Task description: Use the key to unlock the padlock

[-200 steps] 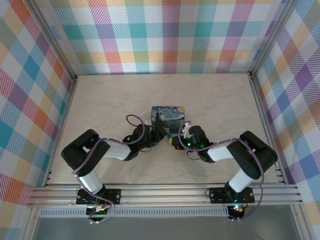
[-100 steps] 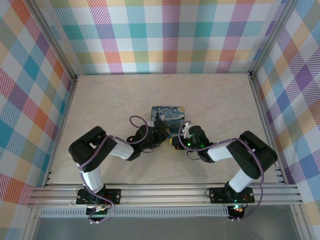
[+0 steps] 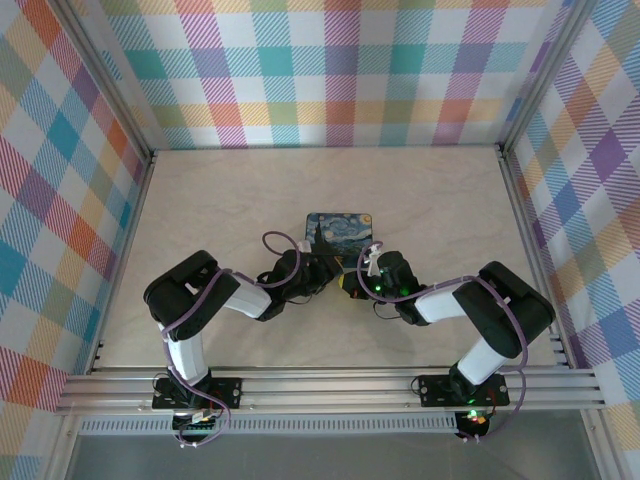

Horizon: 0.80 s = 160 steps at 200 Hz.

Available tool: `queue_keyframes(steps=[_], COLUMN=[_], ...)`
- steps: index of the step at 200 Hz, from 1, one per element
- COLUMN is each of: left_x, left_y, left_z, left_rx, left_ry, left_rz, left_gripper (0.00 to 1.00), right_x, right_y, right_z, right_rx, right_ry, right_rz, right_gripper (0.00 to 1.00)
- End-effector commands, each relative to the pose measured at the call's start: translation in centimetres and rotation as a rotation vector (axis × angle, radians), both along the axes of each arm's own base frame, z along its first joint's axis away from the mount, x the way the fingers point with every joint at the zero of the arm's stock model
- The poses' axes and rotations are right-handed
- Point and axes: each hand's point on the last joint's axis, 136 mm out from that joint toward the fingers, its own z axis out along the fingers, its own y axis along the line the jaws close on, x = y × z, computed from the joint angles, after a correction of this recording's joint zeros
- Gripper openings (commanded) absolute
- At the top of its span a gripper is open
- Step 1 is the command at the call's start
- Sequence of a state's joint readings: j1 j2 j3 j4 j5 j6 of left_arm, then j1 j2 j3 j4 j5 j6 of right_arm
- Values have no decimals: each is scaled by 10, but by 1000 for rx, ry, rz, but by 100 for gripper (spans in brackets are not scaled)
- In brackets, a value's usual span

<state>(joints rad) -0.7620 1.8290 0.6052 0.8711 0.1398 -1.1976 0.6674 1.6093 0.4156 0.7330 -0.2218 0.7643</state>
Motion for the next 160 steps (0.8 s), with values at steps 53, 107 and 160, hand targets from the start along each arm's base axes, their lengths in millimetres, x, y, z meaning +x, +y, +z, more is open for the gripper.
queue_keyframes(steps=[53, 107, 160], left_x=[-2, -2, -3], left_y=[-6, -1, 2], left_z=[7, 10, 15], left_rx=[-18, -8, -11], left_ry=[-13, -6, -4], left_rz=[-5, 13, 26], left_gripper=[14, 9, 9], right_x=[5, 2, 2], right_y=[1, -11, -27], right_z=[19, 15, 16], right_rx=[46, -25, -114], right_ry=[-58, -65, -87], right_rz=[-9, -25, -58], right_gripper=[13, 30, 47])
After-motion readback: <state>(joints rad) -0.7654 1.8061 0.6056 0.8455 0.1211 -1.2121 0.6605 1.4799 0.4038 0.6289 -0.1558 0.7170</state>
